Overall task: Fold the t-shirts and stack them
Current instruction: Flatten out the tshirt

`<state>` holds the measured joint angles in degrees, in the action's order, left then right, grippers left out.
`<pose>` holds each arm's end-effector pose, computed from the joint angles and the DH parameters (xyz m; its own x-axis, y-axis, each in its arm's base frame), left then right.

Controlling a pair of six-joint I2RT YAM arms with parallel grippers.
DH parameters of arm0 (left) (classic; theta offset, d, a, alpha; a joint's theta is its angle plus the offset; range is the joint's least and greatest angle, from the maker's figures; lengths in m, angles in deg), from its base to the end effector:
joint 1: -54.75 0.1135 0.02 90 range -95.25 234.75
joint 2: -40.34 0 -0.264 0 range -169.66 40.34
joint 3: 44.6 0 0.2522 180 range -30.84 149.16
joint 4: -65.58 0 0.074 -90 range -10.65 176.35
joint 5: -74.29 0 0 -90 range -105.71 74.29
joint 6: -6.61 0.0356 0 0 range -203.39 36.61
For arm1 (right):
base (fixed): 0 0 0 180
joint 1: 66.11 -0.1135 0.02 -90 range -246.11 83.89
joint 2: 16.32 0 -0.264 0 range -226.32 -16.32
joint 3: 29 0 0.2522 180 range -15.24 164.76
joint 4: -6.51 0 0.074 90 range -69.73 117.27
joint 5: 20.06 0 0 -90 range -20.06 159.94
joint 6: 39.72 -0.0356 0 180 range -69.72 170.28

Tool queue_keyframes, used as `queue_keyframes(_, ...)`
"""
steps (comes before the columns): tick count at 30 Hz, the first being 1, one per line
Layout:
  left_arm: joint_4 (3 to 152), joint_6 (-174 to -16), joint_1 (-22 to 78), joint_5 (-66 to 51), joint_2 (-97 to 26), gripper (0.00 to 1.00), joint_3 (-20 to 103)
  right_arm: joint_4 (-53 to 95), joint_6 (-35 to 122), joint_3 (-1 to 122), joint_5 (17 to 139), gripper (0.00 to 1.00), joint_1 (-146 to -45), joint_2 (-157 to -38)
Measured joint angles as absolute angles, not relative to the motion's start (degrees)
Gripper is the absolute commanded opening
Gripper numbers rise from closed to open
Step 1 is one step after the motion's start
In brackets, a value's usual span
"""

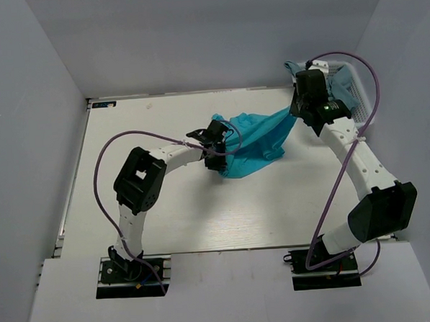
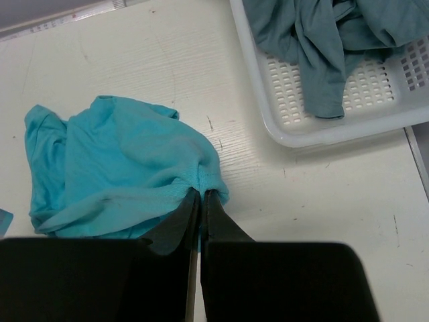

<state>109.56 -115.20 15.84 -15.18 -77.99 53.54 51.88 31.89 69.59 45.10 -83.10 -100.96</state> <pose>0.3342 -0.2702 0.1602 -0.9279 0.0716 -0.3659 0.1672 0.9571 -0.2367 0.3208 0.0824 0.3817 -0.4486 0.1623 -0.8789 0.2310 0.9710 0.0614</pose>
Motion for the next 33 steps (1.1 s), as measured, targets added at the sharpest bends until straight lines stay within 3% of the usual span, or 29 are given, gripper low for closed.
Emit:
queue_keyframes(1,109.61,-115.31,15.55,-15.31,-78.4,0.06,54.07,51.88,31.8,69.57,45.3,0.0,-82.84,-100.96)
queue_keyframes(2,109.32,-115.6,15.29,-15.22,-78.64,0.0,54.31,51.84,31.61,69.51,45.54,0.0,-82.57,-100.94)
queue_keyframes(8,108.21,-117.45,13.96,-16.31,-78.69,0.0,54.33,51.82,31.19,69.25,46.3,0.0,-81.44,-100.53)
queue_keyframes(13,112.95,-119.51,13.5,-27.0,-74.27,0.0,54.48,51.86,32.42,69.53,46.04,0.0,-80.8,-98.82)
queue_keyframes(25,124.78,-117.78,14.09,-58.35,-44.81,0.0,73.85,51.88,38.43,81.42,38.83,0.0,-80.67,-91.04)
queue_keyframes(33,128.32,-116.08,14.09,-67.85,-23.3,0.0,74.0,52.28,40.66,85.29,34.28,0.0,-80.48,-81.16)
